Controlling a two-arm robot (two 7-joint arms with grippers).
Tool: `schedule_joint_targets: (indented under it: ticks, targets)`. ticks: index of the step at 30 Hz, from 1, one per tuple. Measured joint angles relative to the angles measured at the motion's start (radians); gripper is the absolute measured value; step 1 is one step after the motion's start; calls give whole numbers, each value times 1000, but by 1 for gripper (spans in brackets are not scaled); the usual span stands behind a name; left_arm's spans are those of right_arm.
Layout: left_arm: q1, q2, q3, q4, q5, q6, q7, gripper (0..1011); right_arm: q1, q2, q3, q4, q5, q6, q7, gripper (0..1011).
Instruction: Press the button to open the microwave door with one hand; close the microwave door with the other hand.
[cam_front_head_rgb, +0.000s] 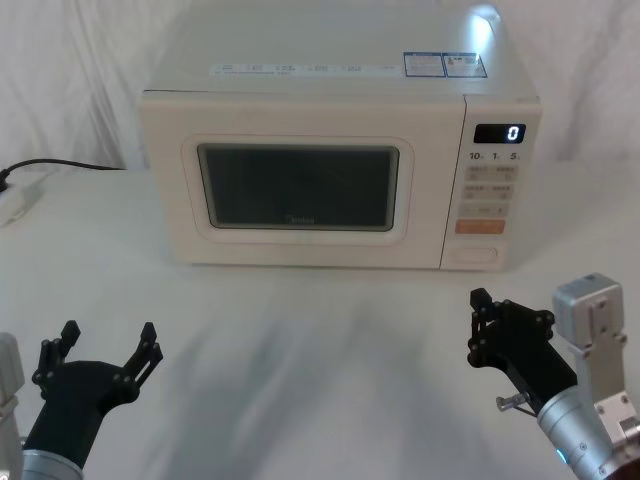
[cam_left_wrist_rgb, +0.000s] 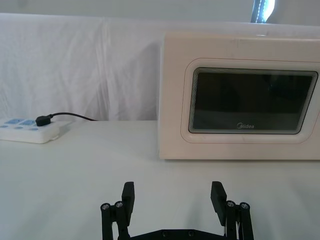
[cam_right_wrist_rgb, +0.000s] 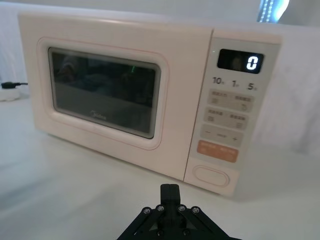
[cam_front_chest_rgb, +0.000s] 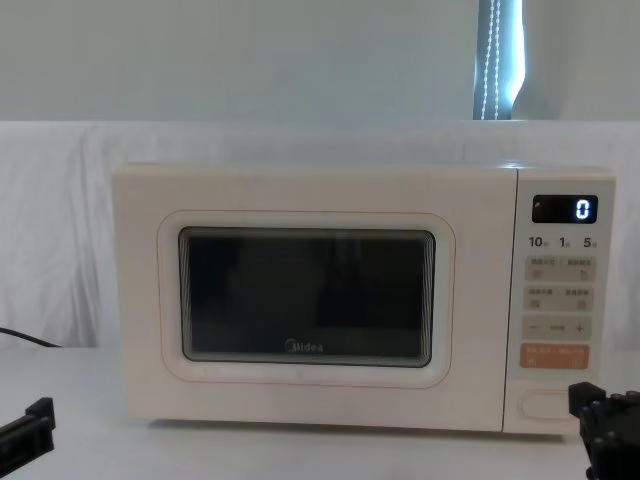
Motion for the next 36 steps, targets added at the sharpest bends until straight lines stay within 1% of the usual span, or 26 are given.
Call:
schedule_joint_targets:
  ticks: [8,14,30,32,36]
  targets:
    - [0,0,0,0,0,0,0,1001,68,10,-8,67,-23,0,54,0]
    - [0,0,0,0,0,0,0,1001,106,15,-17,108,-36,-12,74,0]
    - [0,0,0,0,0,0,0,1001,179,12,-22,197,-46,-17,88,0]
    - [0,0,0,0,0,0,0,1001,197,10,-22,216,-47,-11,89,0]
    - [0,0,0,0,0,0,0,1001,215,5,-22,233,-48,3,88,0]
